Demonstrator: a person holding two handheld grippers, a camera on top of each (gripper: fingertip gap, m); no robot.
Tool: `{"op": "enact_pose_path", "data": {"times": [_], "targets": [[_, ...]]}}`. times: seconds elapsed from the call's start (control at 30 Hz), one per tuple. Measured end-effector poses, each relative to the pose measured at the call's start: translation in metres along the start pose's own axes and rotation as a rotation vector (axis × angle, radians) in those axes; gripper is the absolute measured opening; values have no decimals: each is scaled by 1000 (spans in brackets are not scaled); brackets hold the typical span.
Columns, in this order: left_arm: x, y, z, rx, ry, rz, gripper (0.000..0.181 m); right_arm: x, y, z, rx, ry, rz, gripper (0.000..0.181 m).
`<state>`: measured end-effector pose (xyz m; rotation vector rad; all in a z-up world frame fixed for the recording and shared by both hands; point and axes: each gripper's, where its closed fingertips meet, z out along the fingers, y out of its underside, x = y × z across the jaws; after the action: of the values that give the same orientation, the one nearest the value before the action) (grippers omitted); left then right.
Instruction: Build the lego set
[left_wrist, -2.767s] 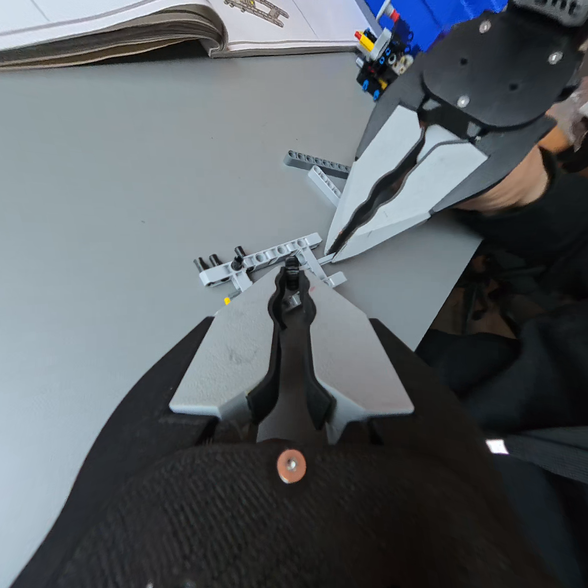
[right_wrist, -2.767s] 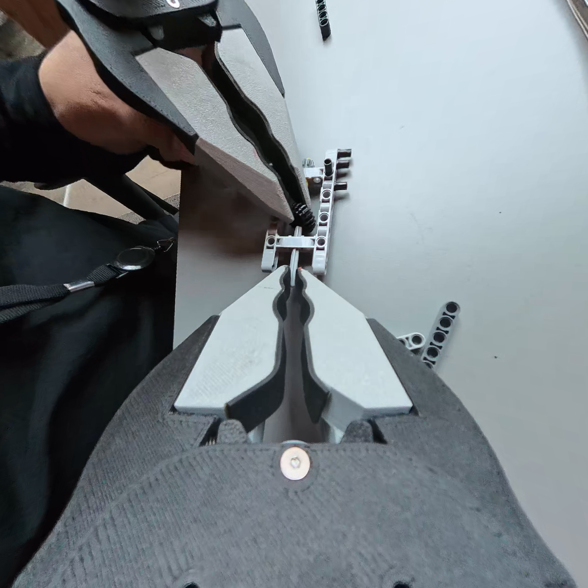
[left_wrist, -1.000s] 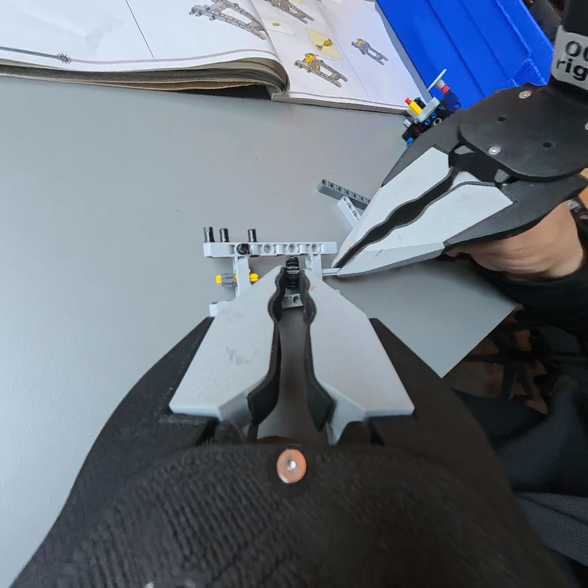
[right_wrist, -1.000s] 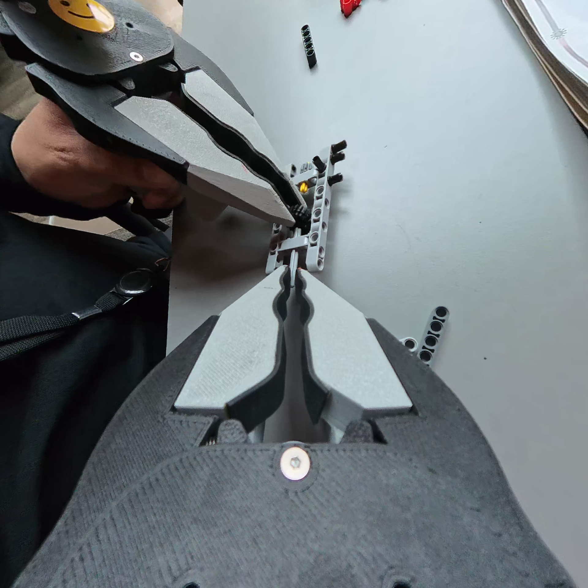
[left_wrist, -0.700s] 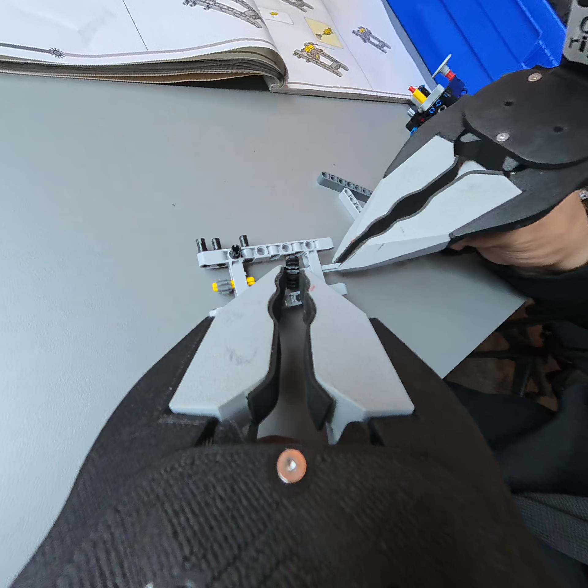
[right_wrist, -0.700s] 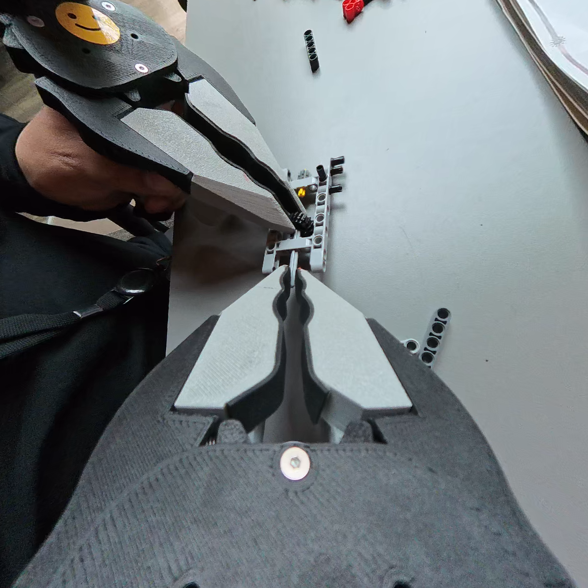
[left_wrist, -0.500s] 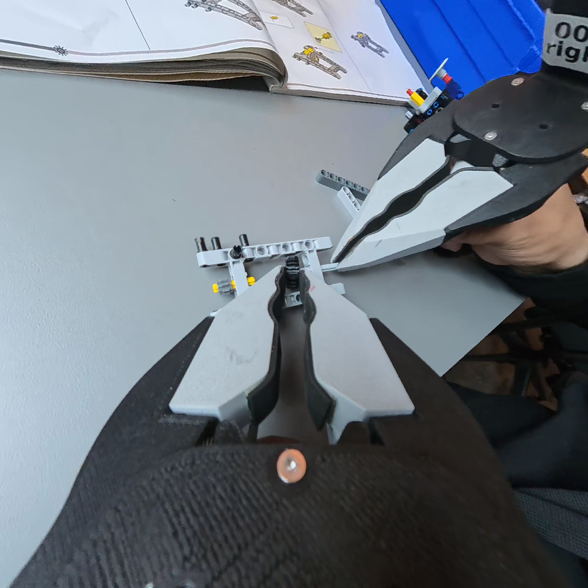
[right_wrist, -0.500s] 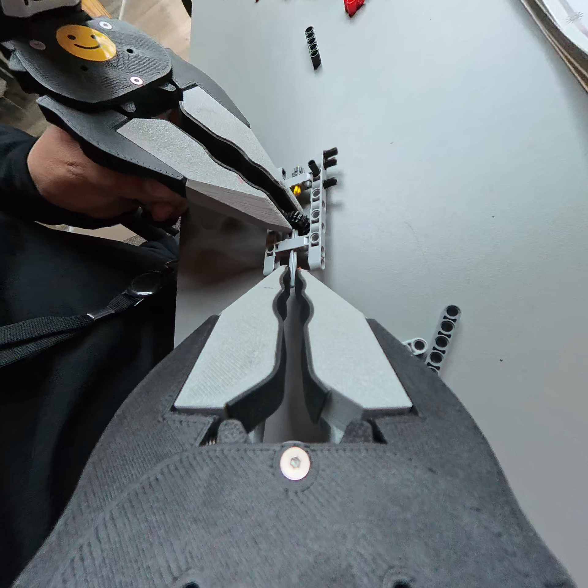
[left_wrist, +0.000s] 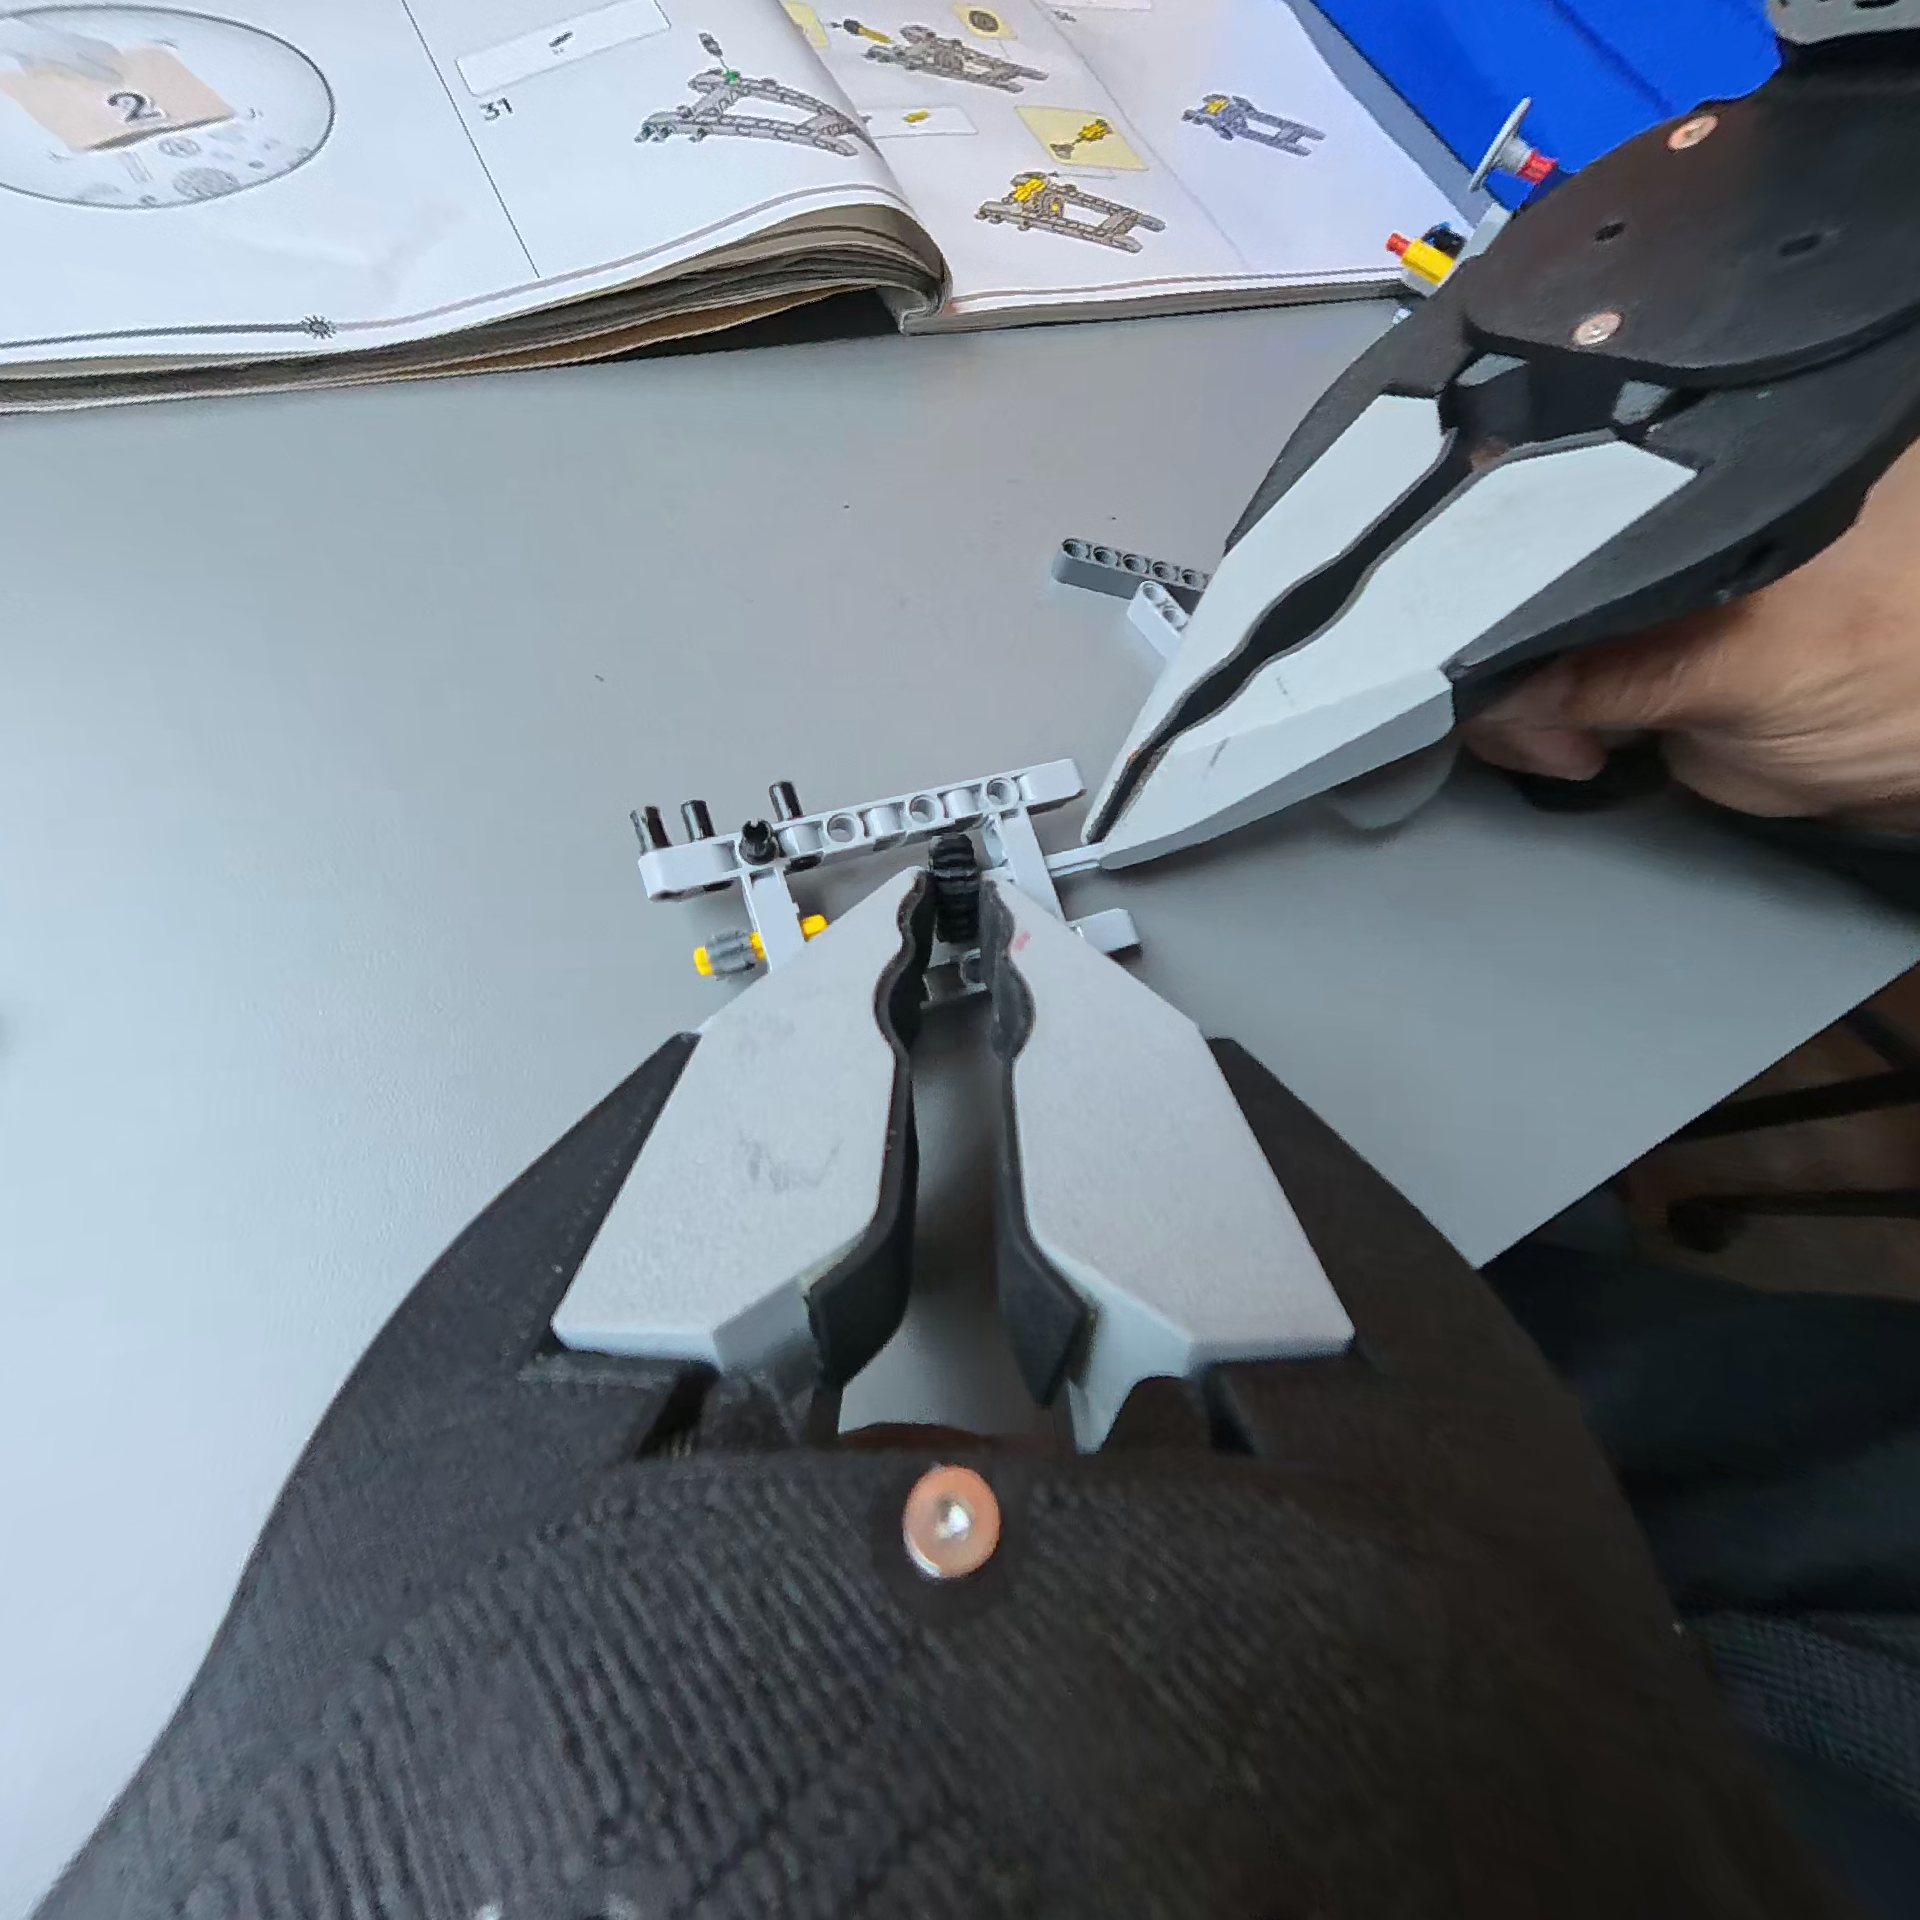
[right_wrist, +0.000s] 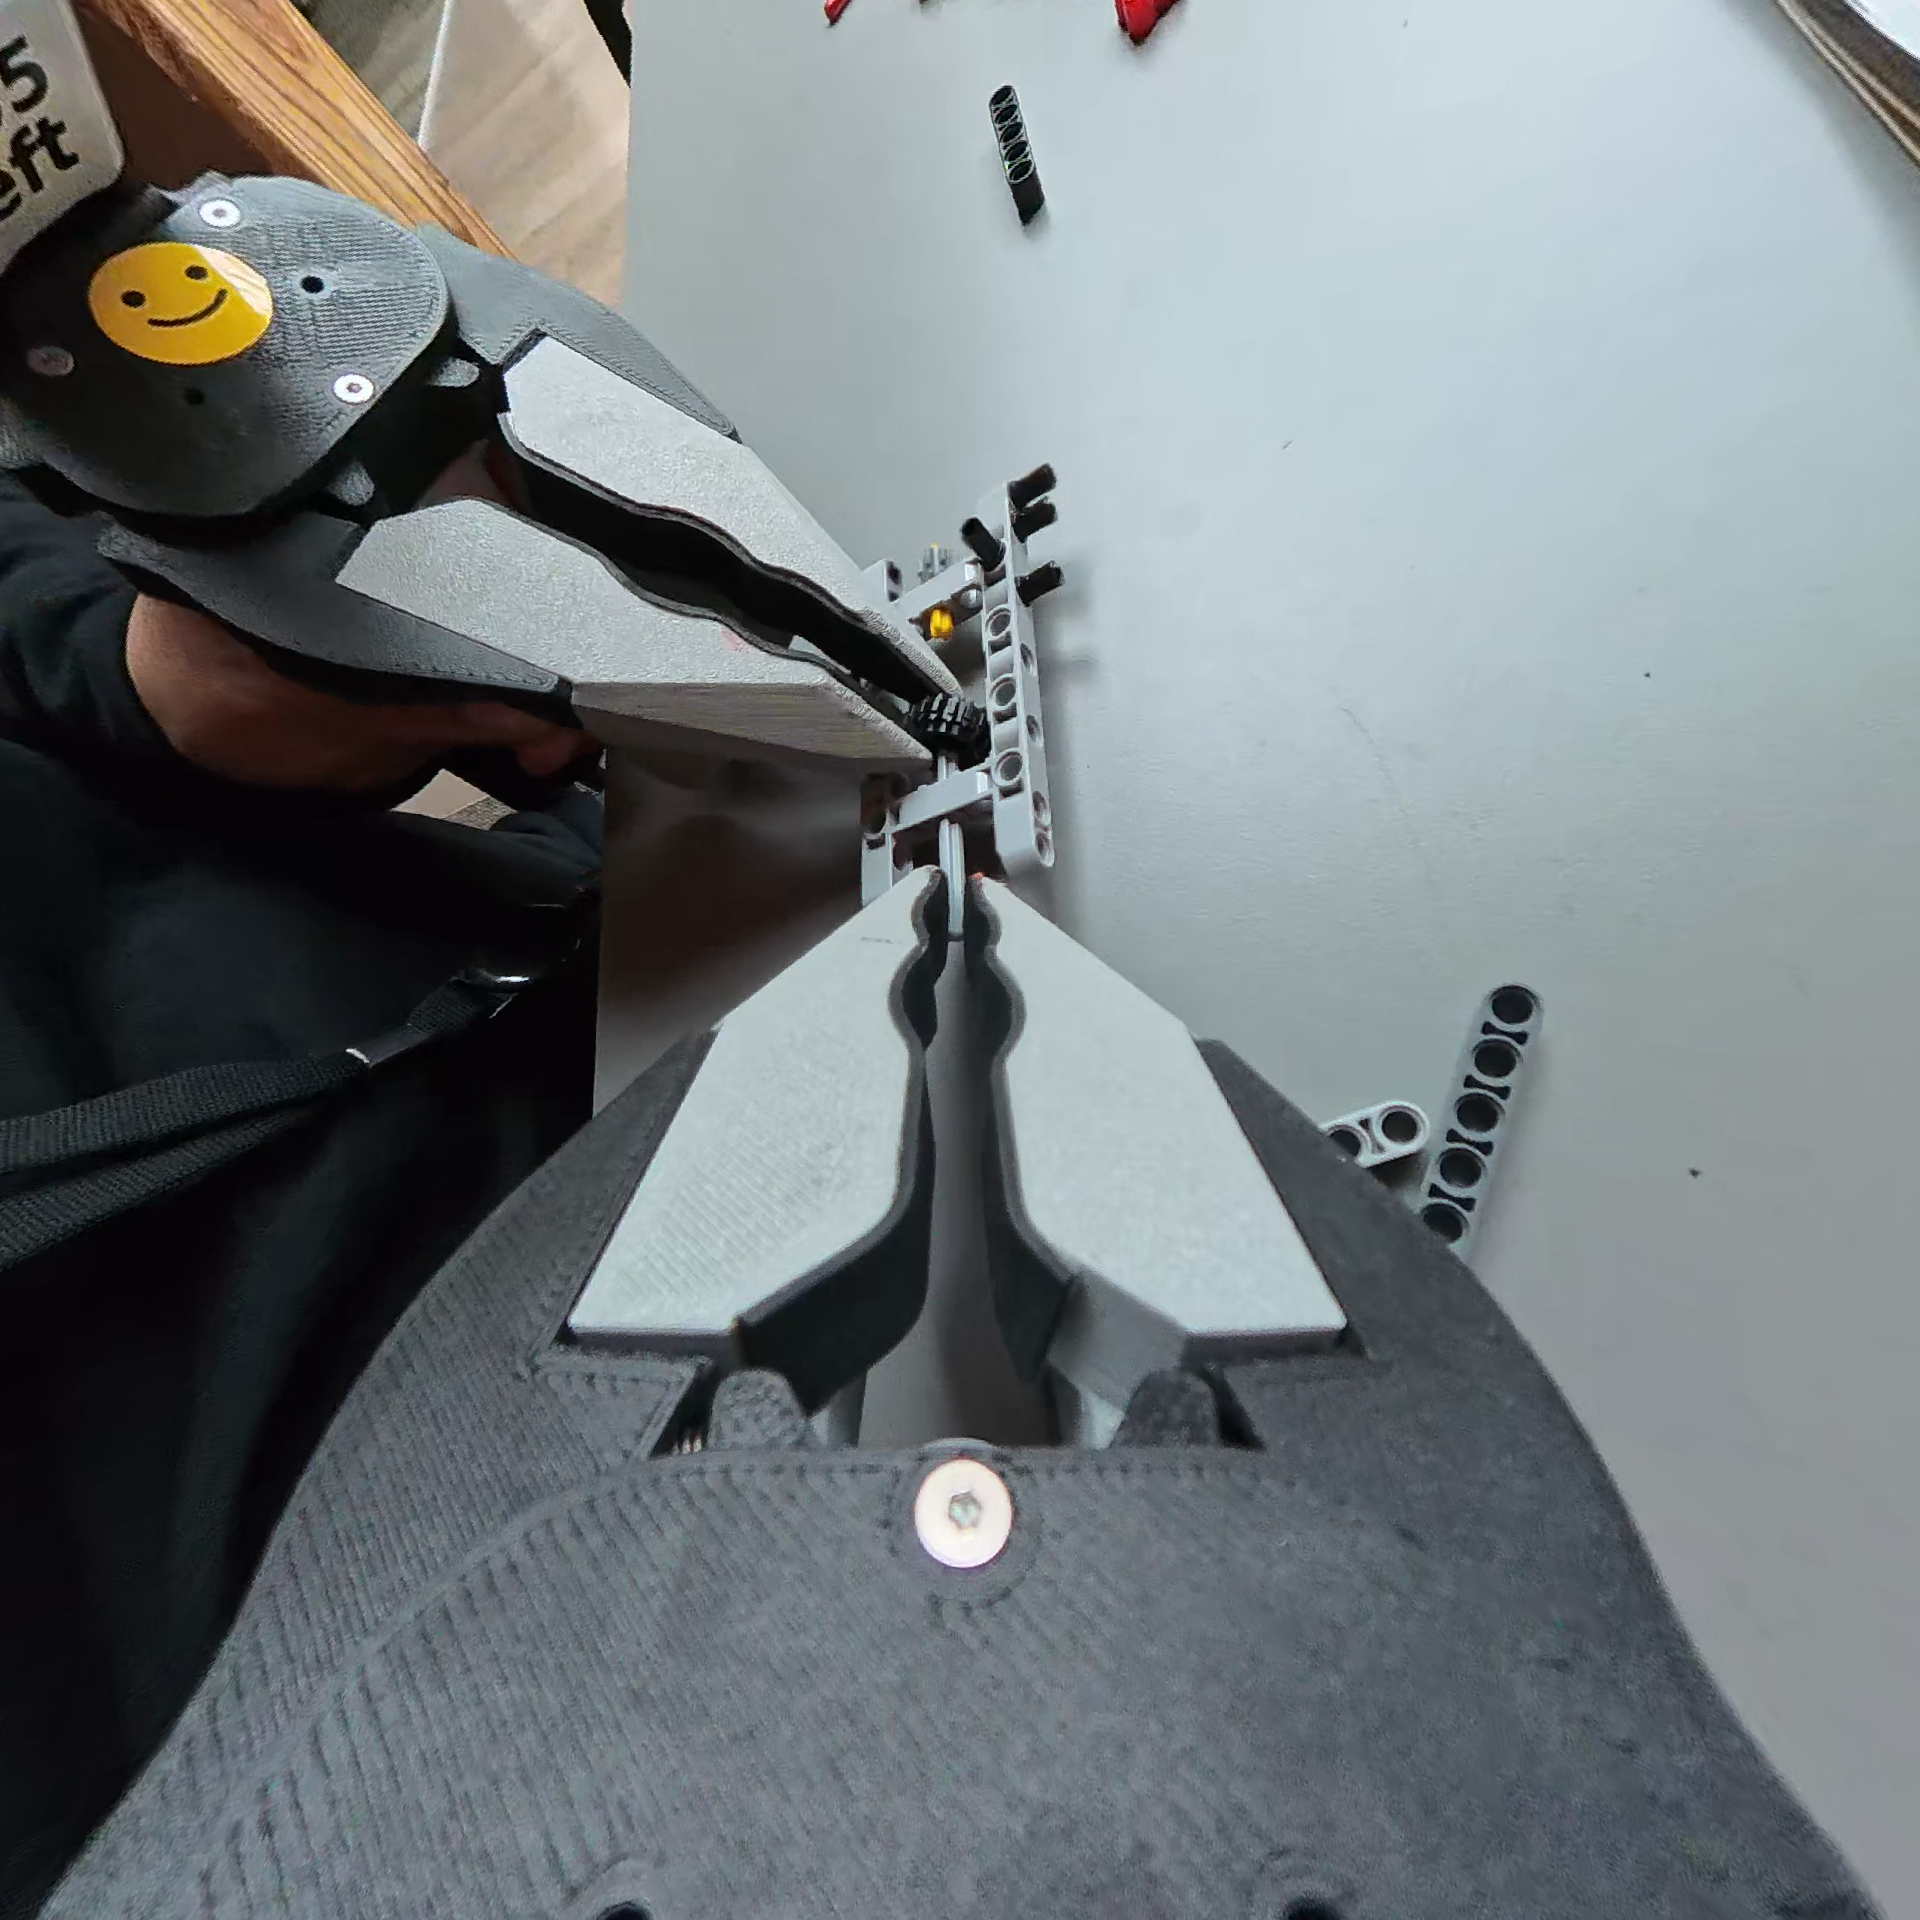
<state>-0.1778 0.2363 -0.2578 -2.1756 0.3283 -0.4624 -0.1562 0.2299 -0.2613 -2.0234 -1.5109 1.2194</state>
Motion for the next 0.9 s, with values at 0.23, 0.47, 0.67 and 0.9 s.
{"op": "enact_pose_path", "data": {"times": [0.23, 0.47, 0.67, 0.9], "targets": [[1, 1, -1, 2, 26, -27, 7, -1, 0, 0, 1, -17, 13, 0], [2, 3, -3, -4, 40, -31, 7, -3, 0, 0, 3, -67, 60, 0], [1, 3, -2, -28, 13, -67, 6, -4, 0, 1, 1, -22, 10, 0], [-1, 2, -3, 7, -16, -130, 6, -6, -5, 1, 35, -11, 10, 0]]}}
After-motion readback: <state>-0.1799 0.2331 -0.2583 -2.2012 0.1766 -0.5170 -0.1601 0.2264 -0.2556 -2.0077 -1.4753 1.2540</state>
